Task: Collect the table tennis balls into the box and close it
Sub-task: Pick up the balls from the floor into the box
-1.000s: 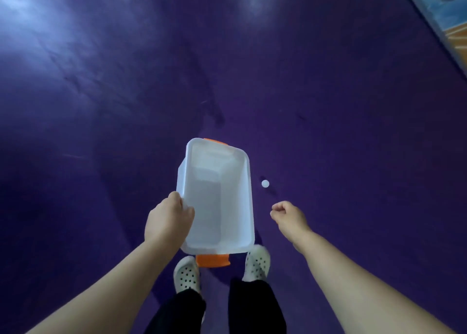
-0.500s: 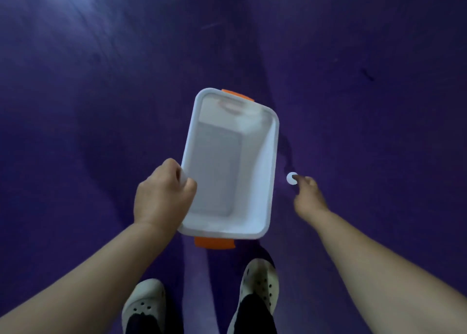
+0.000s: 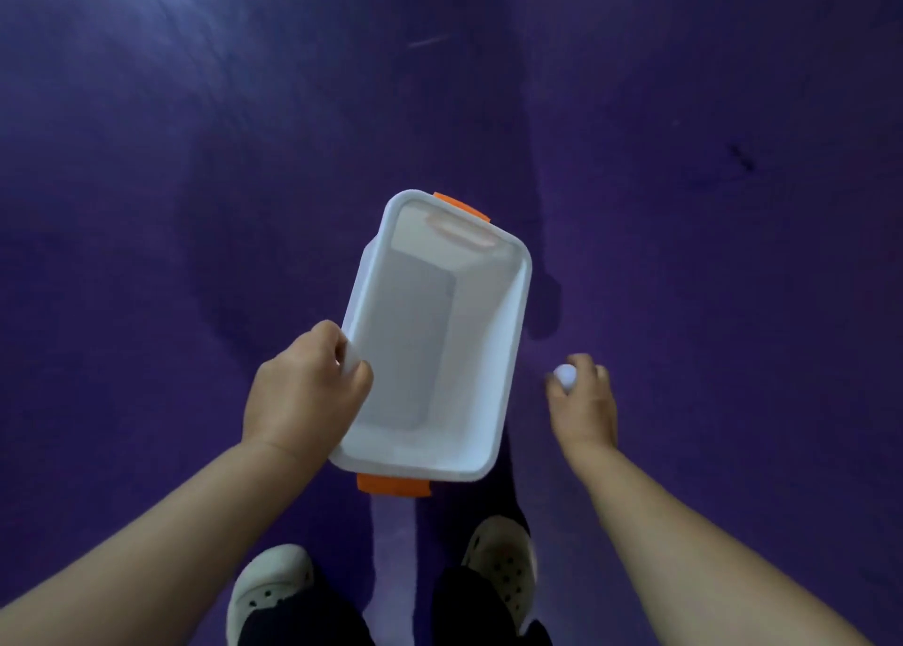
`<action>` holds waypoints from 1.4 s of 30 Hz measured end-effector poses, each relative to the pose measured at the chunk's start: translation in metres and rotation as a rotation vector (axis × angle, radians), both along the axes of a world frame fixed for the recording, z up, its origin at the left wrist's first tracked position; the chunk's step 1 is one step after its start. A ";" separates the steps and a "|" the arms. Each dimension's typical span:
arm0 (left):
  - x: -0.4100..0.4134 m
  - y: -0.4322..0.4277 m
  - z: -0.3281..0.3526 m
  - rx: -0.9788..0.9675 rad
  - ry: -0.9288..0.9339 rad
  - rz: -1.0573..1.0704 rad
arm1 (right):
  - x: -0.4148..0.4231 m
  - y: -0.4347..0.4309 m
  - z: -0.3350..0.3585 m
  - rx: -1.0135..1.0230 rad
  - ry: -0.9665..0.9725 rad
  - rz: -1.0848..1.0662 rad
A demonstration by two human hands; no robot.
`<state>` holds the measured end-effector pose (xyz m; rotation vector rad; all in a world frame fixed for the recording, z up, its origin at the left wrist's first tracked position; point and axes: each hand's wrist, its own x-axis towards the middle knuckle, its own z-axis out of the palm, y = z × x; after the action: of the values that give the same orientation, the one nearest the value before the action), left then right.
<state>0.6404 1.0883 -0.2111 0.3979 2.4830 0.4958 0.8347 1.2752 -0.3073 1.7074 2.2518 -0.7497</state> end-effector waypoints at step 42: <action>0.059 -0.521 0.587 0.230 0.082 1.209 | -0.217 -0.532 0.677 0.061 0.258 1.613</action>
<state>0.6991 0.5672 0.3764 -1.1002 2.4976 1.2210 0.6181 0.7436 0.3702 -0.5159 2.7552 -0.4075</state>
